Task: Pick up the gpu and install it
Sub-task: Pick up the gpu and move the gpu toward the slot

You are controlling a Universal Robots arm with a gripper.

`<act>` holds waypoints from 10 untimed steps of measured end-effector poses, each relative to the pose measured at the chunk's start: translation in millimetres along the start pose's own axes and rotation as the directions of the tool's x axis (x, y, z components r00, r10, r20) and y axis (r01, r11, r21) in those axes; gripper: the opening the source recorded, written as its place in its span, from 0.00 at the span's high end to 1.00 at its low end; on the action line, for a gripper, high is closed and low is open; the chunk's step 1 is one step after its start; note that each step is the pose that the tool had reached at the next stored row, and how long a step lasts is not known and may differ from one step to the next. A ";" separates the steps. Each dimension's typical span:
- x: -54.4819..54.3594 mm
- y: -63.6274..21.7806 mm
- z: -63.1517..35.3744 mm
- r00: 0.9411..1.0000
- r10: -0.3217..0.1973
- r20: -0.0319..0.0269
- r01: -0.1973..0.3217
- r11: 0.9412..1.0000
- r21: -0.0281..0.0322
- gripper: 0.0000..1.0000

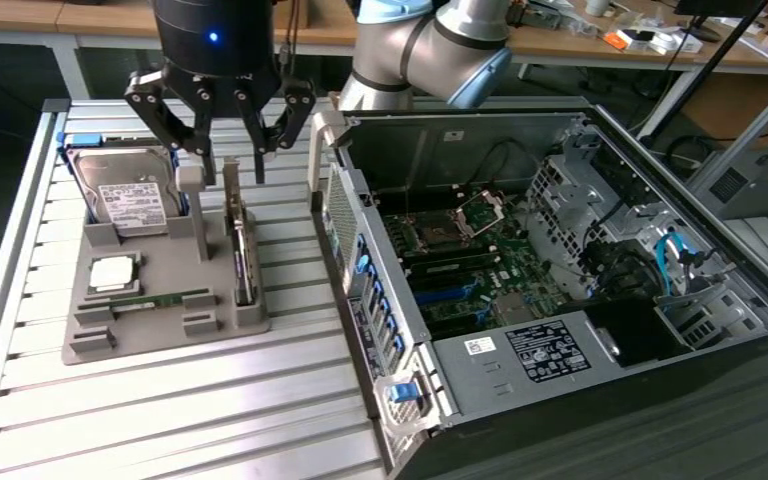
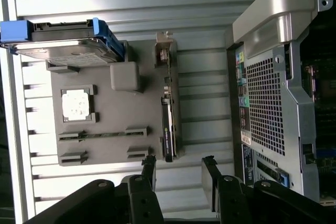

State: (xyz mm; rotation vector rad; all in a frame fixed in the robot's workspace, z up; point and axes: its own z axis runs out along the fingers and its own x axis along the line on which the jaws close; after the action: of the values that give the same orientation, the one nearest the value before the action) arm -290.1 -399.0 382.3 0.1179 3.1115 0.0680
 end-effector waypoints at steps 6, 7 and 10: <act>-0.5 -0.2 7.3 1.000 0.000 0.000 0.000 1.000 0.000 0.52; -0.7 -0.2 8.3 1.000 0.000 0.000 0.000 1.000 0.000 0.52; -1.6 -0.2 11.5 1.000 0.000 0.000 0.000 1.000 0.000 0.52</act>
State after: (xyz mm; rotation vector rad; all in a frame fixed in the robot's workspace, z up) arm -288.2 -398.8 370.9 0.1179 3.1114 0.0680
